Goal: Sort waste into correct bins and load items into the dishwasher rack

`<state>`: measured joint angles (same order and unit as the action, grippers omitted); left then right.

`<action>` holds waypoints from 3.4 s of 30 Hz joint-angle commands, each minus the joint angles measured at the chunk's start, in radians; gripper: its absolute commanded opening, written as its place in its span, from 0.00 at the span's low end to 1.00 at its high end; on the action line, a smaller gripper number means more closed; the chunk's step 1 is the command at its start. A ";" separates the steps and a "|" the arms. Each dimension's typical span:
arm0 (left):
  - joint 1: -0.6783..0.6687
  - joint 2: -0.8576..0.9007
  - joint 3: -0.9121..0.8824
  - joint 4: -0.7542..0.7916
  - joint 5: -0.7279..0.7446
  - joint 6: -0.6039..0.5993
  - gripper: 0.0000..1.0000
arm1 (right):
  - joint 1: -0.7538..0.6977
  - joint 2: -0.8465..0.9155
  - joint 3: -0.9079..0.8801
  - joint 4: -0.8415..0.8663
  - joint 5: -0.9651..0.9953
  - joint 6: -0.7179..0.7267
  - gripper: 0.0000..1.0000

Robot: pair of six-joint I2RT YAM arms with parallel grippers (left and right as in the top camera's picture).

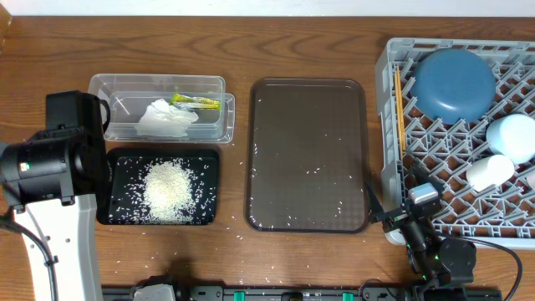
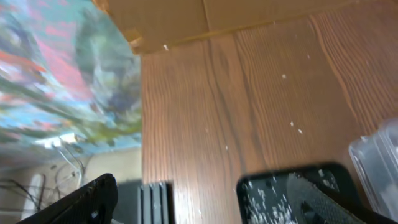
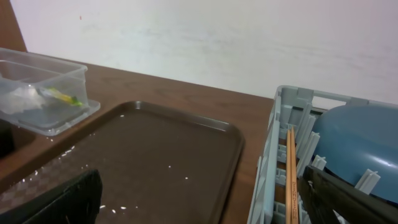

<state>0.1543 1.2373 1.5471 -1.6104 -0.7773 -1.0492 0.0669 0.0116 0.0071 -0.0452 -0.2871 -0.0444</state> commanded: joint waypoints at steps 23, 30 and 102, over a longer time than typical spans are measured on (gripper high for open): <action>-0.175 -0.627 -0.746 0.972 0.733 0.912 0.89 | 0.026 -0.007 -0.002 -0.006 0.010 0.002 0.99; -0.175 -0.745 -1.034 1.204 0.756 0.930 0.90 | 0.026 -0.007 -0.002 -0.006 0.010 0.002 0.99; -0.175 -1.234 -1.543 1.543 0.837 0.978 0.90 | 0.026 -0.007 -0.002 -0.006 0.010 0.002 0.99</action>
<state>-0.0170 0.0101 0.0120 -0.0196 0.0540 -0.0807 0.0669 0.0116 0.0071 -0.0467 -0.2863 -0.0444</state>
